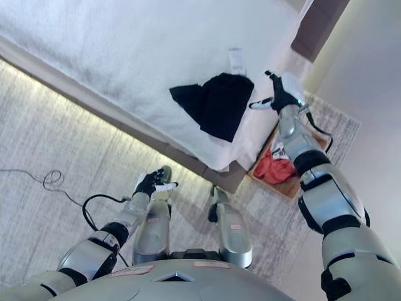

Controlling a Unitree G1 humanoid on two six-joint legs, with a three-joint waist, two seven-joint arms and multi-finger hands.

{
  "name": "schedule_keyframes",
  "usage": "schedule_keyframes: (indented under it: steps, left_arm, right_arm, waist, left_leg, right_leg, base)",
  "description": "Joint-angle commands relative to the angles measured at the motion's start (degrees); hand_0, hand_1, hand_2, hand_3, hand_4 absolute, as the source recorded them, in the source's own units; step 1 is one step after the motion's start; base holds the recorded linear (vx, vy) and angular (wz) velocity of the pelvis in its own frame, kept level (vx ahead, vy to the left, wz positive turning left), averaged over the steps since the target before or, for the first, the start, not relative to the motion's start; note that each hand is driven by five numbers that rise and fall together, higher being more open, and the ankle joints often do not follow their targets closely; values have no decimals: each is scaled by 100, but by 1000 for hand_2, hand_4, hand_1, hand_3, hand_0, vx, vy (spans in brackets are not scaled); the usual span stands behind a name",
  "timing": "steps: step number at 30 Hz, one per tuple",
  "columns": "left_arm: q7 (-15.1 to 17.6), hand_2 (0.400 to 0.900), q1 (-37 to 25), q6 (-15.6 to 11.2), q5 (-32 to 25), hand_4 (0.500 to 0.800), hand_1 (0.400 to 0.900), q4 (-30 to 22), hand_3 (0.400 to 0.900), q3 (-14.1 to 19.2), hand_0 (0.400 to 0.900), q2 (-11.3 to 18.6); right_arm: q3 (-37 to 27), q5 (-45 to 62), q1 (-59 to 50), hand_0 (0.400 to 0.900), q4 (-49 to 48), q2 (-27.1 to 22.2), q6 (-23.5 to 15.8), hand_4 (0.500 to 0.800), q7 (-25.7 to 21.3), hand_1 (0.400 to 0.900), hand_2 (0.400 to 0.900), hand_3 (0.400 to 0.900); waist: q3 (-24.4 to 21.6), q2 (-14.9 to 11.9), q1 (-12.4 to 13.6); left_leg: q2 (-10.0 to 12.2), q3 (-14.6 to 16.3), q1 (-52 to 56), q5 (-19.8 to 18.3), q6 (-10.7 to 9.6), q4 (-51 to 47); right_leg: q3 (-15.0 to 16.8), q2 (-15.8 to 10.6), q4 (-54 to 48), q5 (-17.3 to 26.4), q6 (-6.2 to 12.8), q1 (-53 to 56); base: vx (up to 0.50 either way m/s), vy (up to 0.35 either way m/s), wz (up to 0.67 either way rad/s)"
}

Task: Put the clothes on the bed into the basket.

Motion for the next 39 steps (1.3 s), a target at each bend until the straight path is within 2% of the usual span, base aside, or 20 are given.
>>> schedule_keyframes:
  steps: [1, 8, 22, 23, 25, 39]
  left_arm:
    - [204, 900, -161, -111, -292, 800, 900, 26, 900, -26, 900, 294]
    - [251, 900, -475, -162, -436, 800, 900, 86, 900, -28, 900, 331]
    - [226, 900, -635, -162, -427, 800, 900, 136, 900, -77, 900, 486]
    - [219, 900, -637, -160, -422, 800, 900, 142, 900, -88, 900, 497]
    - [213, 900, -666, -154, -431, 800, 900, 156, 900, -113, 900, 506]
    - [211, 900, -582, -150, -406, 800, 900, 228, 900, -105, 900, 557]
  right_arm:
    - [180, 397, -933, 900, 299, -173, -213, 800, -180, 900, 900, 900]
    - [339, 766, -1409, 900, 745, 86, -245, 800, 53, 900, 900, 900]
    - [575, 1024, -1673, 900, 812, 343, -279, 800, 371, 900, 900, 900]
    - [600, 1034, -1723, 773, 848, 343, -268, 724, 381, 773, 773, 773]
    - [595, 1095, -1804, 400, 915, 378, -254, 500, 396, 400, 400, 400]
    - [520, 1276, -1827, 400, 868, 547, -299, 500, 337, 400, 400, 400]
  waist:
    - [132, -266, 190]
    - [353, -250, 307]
    - [426, -437, 421]
    - [426, -447, 434]
    - [430, -465, 454]
    - [344, -573, 415]
  left_leg:
    - [-51, 276, -122, -399, 127, 411]
    - [-122, 148, -508, -306, 88, 482]
    - [-149, -53, -736, -261, 27, 521]
    - [-145, -63, -739, -256, 23, 515]
    - [-139, -90, -745, -248, 15, 510]
    - [-98, -130, -637, -218, -4, 370]
  right_leg:
    - [337, -538, 404, -135, 290, -207]
    - [238, -552, 373, -76, 297, -445]
    - [88, -492, 243, -62, 302, -460]
    - [82, -488, 232, -61, 301, -451]
    - [71, -478, 200, -54, 300, -435]
    - [57, -422, 121, -57, 313, -329]
  base:
    - [-23, -14, 14]
    - [-16, -11, 13]
    - [6, -22, 10]
    - [10, -19, 7]
    - [9, -22, 7]
    - [1, -3, 1]
